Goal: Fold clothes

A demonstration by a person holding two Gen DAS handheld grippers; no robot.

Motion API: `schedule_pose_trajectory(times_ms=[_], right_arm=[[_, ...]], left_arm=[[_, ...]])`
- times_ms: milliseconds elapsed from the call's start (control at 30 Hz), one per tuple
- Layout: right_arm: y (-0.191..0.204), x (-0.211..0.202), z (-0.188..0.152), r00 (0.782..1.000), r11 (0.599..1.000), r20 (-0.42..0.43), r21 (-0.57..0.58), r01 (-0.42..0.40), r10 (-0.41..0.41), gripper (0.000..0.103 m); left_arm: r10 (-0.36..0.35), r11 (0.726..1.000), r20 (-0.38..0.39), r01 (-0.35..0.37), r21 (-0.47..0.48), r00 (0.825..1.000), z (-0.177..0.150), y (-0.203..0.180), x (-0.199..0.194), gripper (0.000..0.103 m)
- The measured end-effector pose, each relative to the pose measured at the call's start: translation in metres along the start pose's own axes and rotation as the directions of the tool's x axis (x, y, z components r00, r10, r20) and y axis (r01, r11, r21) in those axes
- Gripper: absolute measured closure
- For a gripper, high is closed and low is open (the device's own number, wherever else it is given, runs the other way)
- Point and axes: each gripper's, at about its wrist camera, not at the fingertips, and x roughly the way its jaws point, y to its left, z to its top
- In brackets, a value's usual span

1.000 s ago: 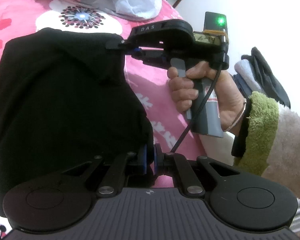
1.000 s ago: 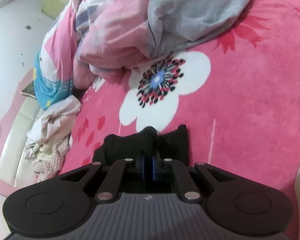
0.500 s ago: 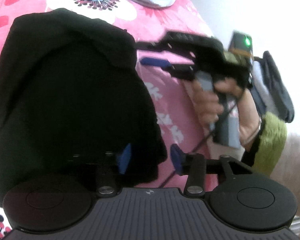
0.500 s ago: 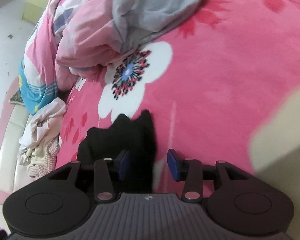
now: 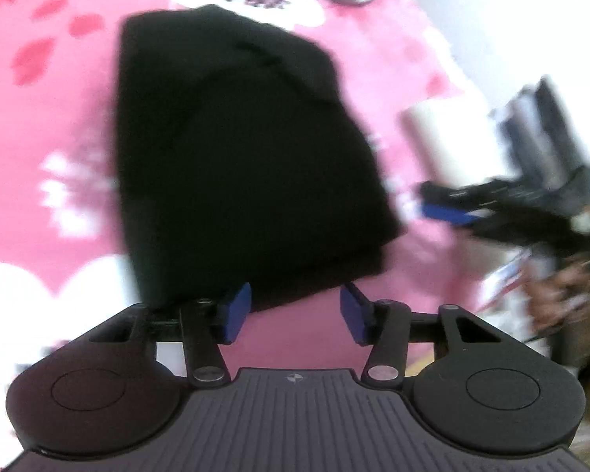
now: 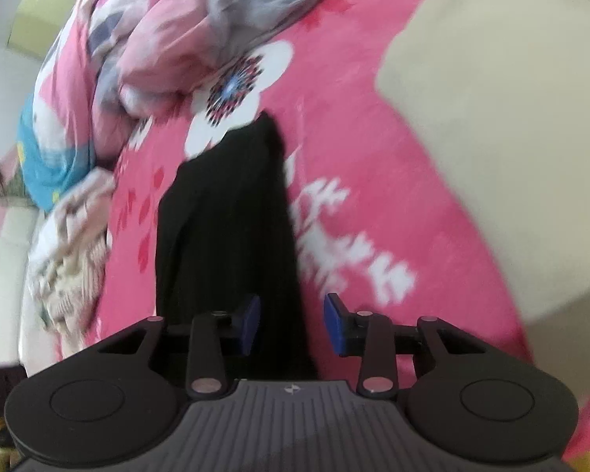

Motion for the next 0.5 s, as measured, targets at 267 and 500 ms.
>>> schedule_pose_trajectory(times_ms=[267,500], right_arm=[[0.056,0.016,-0.030,0.982,0.949,0.013,-0.258,0.184,-0.187,0.066],[0.056,0.035,-0.027,0.958,0.931,-0.003,-0.238,0.277,-0.286,0.094]], left_arm=[[0.151,0.870,0.092,-0.176,0.461,0.984,-0.028,-0.009,0.000,0.059],[0.158,0.756,0.153,-0.220,0.616,0.975,-0.027,-0.020,0.023,0.067]])
